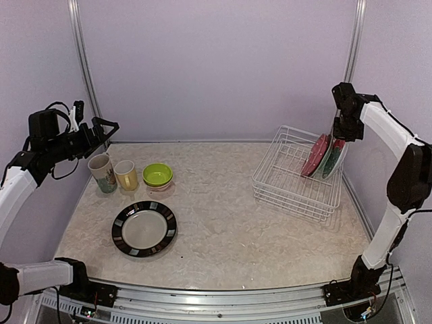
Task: Unload the mixed dishes from the dish rack
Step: Grab the plate from the dish rack.
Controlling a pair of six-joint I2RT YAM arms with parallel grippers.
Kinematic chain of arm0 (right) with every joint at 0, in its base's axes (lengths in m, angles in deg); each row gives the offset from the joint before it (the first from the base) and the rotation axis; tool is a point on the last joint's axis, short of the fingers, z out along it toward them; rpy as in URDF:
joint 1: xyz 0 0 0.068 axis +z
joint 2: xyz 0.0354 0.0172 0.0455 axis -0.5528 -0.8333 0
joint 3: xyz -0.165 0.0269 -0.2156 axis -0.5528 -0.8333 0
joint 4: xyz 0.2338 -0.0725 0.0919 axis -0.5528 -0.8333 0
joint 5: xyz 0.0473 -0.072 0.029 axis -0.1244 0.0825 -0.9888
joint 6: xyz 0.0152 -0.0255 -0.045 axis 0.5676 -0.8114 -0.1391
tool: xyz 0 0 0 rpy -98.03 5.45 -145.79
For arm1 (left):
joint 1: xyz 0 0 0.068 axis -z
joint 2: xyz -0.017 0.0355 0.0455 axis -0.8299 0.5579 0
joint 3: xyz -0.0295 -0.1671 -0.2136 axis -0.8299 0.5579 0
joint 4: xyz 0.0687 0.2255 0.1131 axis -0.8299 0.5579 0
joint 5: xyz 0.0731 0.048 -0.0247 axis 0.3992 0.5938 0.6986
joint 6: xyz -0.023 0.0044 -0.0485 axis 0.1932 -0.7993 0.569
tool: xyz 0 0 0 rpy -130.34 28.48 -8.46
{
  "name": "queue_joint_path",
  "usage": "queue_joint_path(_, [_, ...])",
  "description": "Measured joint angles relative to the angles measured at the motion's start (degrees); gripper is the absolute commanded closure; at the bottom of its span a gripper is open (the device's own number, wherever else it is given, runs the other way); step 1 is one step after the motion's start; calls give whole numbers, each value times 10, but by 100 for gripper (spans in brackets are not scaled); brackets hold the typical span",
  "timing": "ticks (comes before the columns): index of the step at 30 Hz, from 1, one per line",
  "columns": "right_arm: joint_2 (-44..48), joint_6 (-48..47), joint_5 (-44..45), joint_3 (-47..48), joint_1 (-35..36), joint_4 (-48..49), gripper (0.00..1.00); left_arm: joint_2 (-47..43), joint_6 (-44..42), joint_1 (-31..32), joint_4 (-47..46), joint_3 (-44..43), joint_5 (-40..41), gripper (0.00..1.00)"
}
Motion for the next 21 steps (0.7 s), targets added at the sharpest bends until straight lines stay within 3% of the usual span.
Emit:
queue_joint_path(9, [88, -5, 5, -47, 1, -20, 100, 3, 20, -14, 0, 0, -28, 1])
queue_joint_path(21, [289, -26, -155, -200, 1, -2, 100, 37, 41, -40, -4, 0, -64, 1])
